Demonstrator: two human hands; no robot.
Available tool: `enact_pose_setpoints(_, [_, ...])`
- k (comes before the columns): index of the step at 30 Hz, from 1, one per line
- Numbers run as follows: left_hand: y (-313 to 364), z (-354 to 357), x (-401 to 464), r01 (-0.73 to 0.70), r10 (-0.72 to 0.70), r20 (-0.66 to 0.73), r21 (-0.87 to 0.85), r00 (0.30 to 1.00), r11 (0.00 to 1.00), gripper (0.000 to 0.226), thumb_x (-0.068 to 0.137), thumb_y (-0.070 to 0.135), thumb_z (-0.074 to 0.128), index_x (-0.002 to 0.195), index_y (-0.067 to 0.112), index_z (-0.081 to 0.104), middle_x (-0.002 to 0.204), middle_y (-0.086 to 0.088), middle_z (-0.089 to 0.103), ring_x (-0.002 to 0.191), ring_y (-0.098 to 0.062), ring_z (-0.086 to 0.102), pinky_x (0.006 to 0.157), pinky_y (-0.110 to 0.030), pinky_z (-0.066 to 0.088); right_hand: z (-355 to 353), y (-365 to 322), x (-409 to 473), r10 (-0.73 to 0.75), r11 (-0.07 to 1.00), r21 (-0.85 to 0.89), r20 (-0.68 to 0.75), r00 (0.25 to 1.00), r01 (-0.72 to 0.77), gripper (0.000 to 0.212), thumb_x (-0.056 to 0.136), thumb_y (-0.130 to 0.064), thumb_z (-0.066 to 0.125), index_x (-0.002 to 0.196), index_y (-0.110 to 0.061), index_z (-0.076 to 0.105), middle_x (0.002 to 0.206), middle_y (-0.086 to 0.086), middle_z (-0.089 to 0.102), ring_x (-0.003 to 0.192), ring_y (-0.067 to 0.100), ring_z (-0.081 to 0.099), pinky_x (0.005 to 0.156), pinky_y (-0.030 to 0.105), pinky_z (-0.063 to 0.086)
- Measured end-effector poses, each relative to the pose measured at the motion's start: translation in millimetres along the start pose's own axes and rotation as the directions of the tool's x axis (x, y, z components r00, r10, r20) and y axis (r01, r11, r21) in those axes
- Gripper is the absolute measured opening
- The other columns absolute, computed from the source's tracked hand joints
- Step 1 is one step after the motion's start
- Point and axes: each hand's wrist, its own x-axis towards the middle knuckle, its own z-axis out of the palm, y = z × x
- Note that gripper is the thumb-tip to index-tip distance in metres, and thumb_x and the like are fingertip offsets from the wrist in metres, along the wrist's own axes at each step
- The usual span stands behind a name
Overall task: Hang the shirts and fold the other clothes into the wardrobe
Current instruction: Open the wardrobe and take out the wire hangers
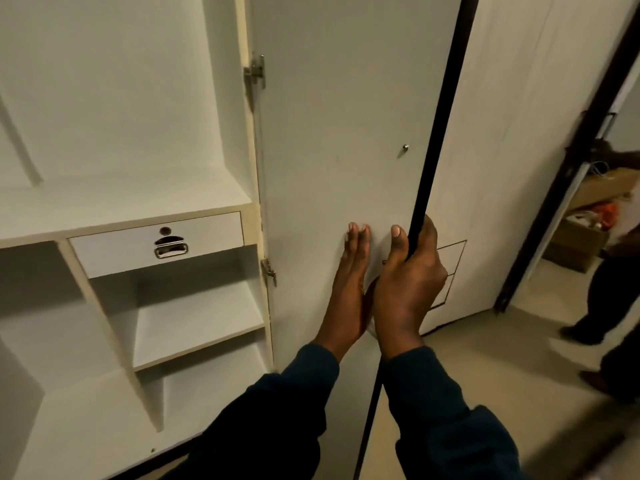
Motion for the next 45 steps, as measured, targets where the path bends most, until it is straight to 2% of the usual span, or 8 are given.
enact_pose_setpoints(5, [-22.3, 25.4, 22.0, -0.086, 0.084, 0.018, 0.119, 0.996, 0.989, 0.086, 0.100, 0.022, 0.062, 0.159, 0.021, -0.002, 0.165, 0.007, -0.023, 0.153, -0.013, -0.017, 0.125, -0.031, -0.004, 6.2, 22.0, 25.3, -0.010, 0.999, -0.042, -0.053, 0.999, 0.008, 0.043, 0.102, -0.028, 0.053, 0.141, -0.011, 0.052, 0.130, 0.008, 0.065, 0.116, 0.020, 0.064, 0.092, 0.018, 0.049])
enact_pose_setpoints(15, [-40.2, 49.7, 41.5, -0.121, 0.123, -0.001, 0.134, 0.992, 0.984, 0.090, 0.096, 0.025, 0.065, 0.159, 0.026, 0.000, 0.165, 0.013, -0.021, 0.154, -0.015, -0.013, 0.123, -0.046, 0.006, 18.7, 46.7, 47.4, -0.071, 0.996, -0.063, -0.155, 0.985, 0.062, 0.043, 0.103, -0.029, 0.050, 0.139, -0.006, 0.052, 0.131, 0.010, 0.064, 0.118, 0.021, 0.063, 0.097, 0.030, 0.049])
enact_pose_setpoints(20, [-44.4, 48.9, 42.6, -0.141, 0.142, 0.008, 0.149, 0.990, 0.979, 0.092, 0.097, 0.033, 0.064, 0.157, 0.030, -0.006, 0.163, 0.016, -0.025, 0.153, -0.011, -0.015, 0.117, -0.031, -0.004, 24.9, 47.9, 45.1, -0.091, 0.993, -0.090, -0.201, 0.975, 0.075, 0.045, 0.104, -0.029, 0.049, 0.141, -0.005, 0.050, 0.137, 0.009, 0.060, 0.123, 0.010, 0.055, 0.098, -0.001, 0.035])
enact_pose_setpoints(23, [-45.0, 51.2, 46.0, -0.146, 0.148, 0.004, 0.184, 0.989, 0.972, 0.102, 0.095, 0.033, 0.067, 0.154, 0.043, -0.015, 0.162, 0.017, -0.027, 0.153, -0.010, -0.015, 0.117, -0.034, -0.003, 26.0, 49.9, 46.6, -0.088, 0.994, -0.081, -0.201, 0.976, 0.073, 0.045, 0.104, -0.029, 0.049, 0.143, -0.005, 0.048, 0.141, 0.009, 0.057, 0.123, 0.002, 0.046, 0.097, -0.005, 0.029])
enact_pose_setpoints(30, [-49.4, 41.2, 43.6, -0.191, 0.189, 0.026, 0.197, 0.982, 0.962, 0.093, 0.095, 0.025, 0.068, 0.158, 0.028, -0.001, 0.164, 0.013, -0.021, 0.153, -0.012, -0.012, 0.115, -0.025, -0.005, 29.0, 50.7, 44.1, -0.083, 0.996, -0.030, -0.215, 0.973, 0.078, 0.047, 0.105, -0.027, 0.047, 0.146, -0.006, 0.043, 0.148, 0.007, 0.050, 0.133, 0.004, 0.042, 0.104, 0.001, 0.029])
enact_pose_setpoints(35, [-59.1, 27.3, 30.3, -0.200, 0.198, 0.029, 0.194, 0.980, 0.960, 0.075, 0.099, 0.029, 0.064, 0.159, 0.025, 0.019, 0.168, 0.008, 0.003, 0.154, -0.010, 0.004, 0.123, -0.026, 0.009, 31.3, 42.9, 18.6, -0.268, 0.956, -0.186, -0.229, 0.936, 0.228, 0.055, 0.098, -0.009, 0.056, 0.148, 0.002, 0.037, 0.158, 0.019, 0.027, 0.149, 0.019, 0.022, 0.121, 0.026, 0.021])
enact_pose_setpoints(40, [-106.8, -9.6, -6.4, 0.054, -0.026, -0.248, 0.107, 0.968, 0.993, 0.038, 0.102, 0.023, 0.053, 0.139, 0.018, 0.057, 0.144, 0.004, 0.055, 0.133, -0.008, 0.049, 0.108, -0.037, 0.046, 60.4, 68.4, -32.2, -0.326, 0.929, -0.128, 0.156, 0.932, 0.346, 0.038, 0.092, -0.003, 0.059, 0.130, -0.006, 0.059, 0.130, 0.014, 0.053, 0.122, 0.024, 0.047, 0.106, 0.014, 0.031])
enact_pose_setpoints(45, [-138.4, -88.8, -48.3, 0.401, -0.342, -0.363, 0.098, 0.867, 0.911, 0.026, 0.107, 0.026, 0.045, 0.125, 0.021, 0.063, 0.098, 0.010, 0.074, 0.092, -0.001, 0.068, 0.090, -0.031, 0.057, 102.9, 94.7, -84.7, -0.129, 0.982, -0.049, 0.541, 0.831, 0.184, 0.025, 0.096, -0.011, 0.060, 0.119, -0.018, 0.064, 0.109, -0.004, 0.063, 0.093, 0.014, 0.061, 0.079, 0.034, 0.057])
